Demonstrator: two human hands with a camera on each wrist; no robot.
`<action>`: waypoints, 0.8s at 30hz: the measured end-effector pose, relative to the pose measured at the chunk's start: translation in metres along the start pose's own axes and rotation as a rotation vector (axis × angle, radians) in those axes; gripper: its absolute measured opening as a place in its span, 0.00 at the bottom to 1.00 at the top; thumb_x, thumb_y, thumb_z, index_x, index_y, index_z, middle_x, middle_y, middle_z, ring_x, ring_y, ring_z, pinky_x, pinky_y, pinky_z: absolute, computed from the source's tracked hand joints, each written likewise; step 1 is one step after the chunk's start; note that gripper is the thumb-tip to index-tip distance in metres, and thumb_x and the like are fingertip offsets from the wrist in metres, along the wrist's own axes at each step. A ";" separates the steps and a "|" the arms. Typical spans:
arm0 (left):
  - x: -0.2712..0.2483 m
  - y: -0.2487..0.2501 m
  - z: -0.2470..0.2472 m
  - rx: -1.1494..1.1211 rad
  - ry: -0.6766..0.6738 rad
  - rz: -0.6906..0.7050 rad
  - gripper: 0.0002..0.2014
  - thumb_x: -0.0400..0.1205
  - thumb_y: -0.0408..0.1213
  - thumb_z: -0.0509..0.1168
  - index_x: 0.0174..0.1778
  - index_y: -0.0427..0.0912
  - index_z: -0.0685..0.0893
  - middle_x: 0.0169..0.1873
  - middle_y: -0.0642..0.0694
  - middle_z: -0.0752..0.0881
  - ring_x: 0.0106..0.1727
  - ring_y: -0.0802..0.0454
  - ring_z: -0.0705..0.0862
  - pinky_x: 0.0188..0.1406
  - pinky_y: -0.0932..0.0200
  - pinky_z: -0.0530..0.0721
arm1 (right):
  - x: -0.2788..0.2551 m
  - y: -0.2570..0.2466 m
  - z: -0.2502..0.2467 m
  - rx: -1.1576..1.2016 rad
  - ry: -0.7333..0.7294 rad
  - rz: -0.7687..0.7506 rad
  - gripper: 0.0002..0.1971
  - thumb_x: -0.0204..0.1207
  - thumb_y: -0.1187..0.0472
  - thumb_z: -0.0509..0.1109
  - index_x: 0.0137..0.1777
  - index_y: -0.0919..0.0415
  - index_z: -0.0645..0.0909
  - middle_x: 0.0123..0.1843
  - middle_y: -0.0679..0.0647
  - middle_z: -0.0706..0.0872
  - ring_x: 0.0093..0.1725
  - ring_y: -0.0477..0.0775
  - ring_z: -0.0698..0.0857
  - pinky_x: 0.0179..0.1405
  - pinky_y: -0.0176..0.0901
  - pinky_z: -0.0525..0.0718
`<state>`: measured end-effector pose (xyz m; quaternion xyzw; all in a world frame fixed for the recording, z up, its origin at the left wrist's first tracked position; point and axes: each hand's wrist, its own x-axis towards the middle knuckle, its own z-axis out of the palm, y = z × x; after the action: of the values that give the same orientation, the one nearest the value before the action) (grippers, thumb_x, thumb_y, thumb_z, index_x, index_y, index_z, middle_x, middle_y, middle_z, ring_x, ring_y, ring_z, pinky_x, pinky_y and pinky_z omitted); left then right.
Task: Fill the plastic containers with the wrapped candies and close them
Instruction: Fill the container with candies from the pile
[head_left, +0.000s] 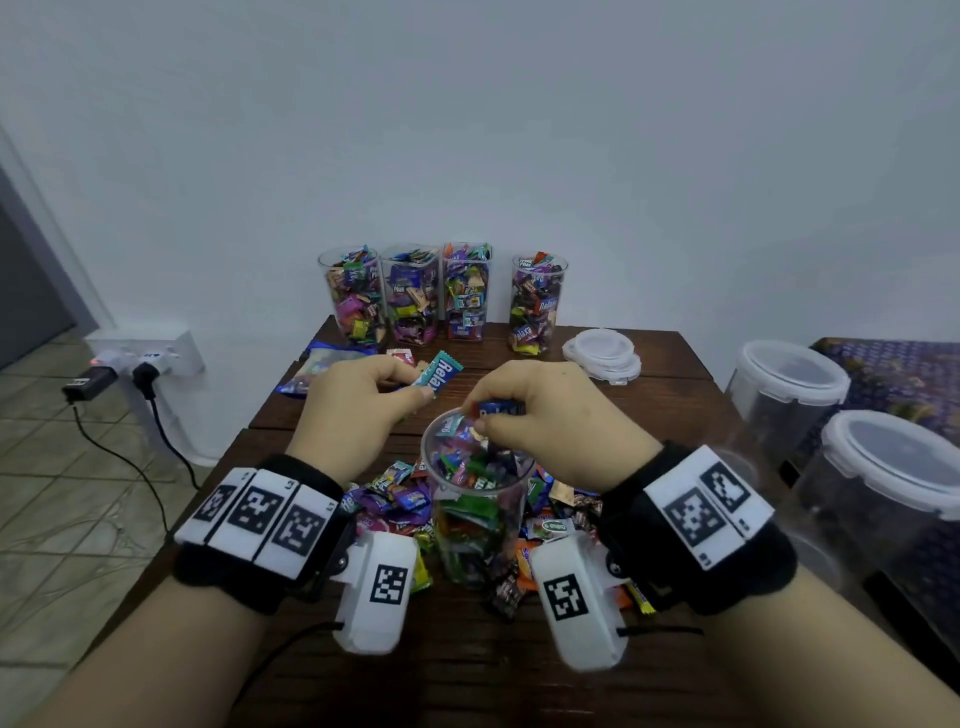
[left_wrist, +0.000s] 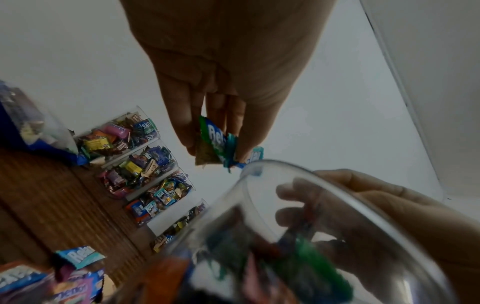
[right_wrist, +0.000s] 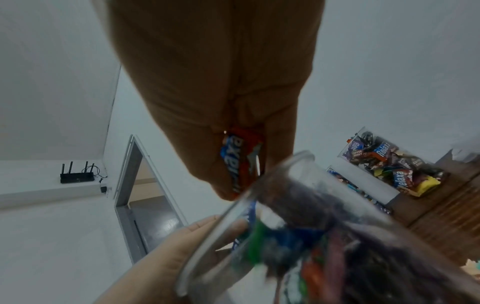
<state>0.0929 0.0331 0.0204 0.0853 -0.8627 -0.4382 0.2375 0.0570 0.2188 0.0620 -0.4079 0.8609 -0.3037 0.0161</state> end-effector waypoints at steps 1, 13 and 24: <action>0.000 0.000 0.000 0.000 0.000 0.001 0.06 0.75 0.36 0.73 0.35 0.51 0.85 0.35 0.61 0.84 0.39 0.64 0.81 0.39 0.62 0.77 | 0.000 0.000 0.001 -0.004 0.005 -0.001 0.10 0.76 0.62 0.70 0.55 0.56 0.87 0.54 0.49 0.84 0.52 0.45 0.81 0.55 0.39 0.78; -0.003 0.009 -0.004 -0.087 -0.009 0.000 0.07 0.75 0.37 0.73 0.33 0.52 0.86 0.37 0.57 0.87 0.41 0.57 0.83 0.43 0.57 0.78 | -0.038 0.022 0.032 0.486 0.180 0.253 0.39 0.67 0.43 0.76 0.77 0.45 0.65 0.72 0.39 0.72 0.70 0.39 0.71 0.69 0.41 0.71; -0.019 0.045 -0.004 -0.219 -0.224 0.071 0.02 0.74 0.36 0.74 0.38 0.47 0.90 0.38 0.54 0.91 0.42 0.57 0.88 0.45 0.57 0.86 | -0.044 0.033 0.064 0.812 0.145 0.183 0.37 0.62 0.59 0.83 0.69 0.47 0.69 0.61 0.35 0.82 0.59 0.29 0.80 0.52 0.21 0.77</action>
<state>0.1139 0.0643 0.0517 -0.0212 -0.8333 -0.5278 0.1632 0.0811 0.2336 -0.0178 -0.2678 0.7029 -0.6435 0.1417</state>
